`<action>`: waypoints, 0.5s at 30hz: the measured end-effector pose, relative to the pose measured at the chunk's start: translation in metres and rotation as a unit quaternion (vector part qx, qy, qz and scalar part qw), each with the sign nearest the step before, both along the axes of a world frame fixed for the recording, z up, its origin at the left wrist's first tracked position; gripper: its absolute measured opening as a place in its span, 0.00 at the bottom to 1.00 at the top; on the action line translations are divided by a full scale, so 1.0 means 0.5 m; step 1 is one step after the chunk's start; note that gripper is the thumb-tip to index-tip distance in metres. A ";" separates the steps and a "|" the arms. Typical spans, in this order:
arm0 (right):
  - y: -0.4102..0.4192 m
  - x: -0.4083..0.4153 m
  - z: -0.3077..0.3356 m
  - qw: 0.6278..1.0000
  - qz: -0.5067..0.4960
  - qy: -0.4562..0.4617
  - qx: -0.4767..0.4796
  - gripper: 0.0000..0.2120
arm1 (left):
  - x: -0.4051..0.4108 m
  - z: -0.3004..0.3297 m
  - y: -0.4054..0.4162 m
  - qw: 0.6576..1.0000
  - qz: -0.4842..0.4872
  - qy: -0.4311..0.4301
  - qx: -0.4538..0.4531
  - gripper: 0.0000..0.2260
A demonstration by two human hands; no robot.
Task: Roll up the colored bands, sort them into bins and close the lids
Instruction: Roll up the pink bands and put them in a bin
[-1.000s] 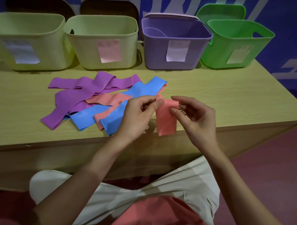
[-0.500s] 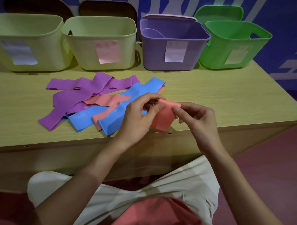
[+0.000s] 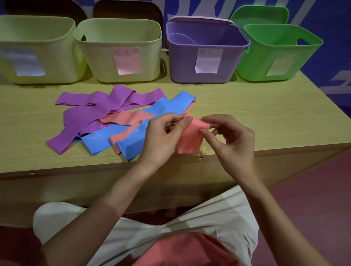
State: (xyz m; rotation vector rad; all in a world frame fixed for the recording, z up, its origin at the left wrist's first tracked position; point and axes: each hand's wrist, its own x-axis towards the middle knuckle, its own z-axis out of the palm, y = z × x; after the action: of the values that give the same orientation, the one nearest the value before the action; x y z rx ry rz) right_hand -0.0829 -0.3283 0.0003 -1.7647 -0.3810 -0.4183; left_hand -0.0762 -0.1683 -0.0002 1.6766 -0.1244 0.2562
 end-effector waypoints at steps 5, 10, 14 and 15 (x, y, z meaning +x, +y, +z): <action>0.002 -0.003 0.007 0.992 -0.002 0.096 0.084 0.10 | 0.003 -0.012 0.004 0.997 0.005 -0.032 0.065 0.05; -0.002 -0.005 0.015 0.977 0.009 0.161 0.138 0.09 | -0.005 -0.007 0.013 0.987 -0.035 -0.097 0.125 0.11; -0.005 -0.004 0.017 0.972 0.020 0.179 0.148 0.09 | -0.003 -0.004 0.017 0.983 -0.025 -0.115 0.142 0.09; -0.005 -0.004 0.016 0.974 0.021 0.175 0.141 0.10 | -0.002 -0.004 0.017 0.984 -0.022 -0.107 0.139 0.09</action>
State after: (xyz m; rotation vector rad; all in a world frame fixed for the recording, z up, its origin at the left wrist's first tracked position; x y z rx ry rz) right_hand -0.0849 -0.3309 0.0085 -1.5120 -0.1001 -0.1174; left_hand -0.0773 -0.1598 -0.0024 1.9163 -0.3725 0.3995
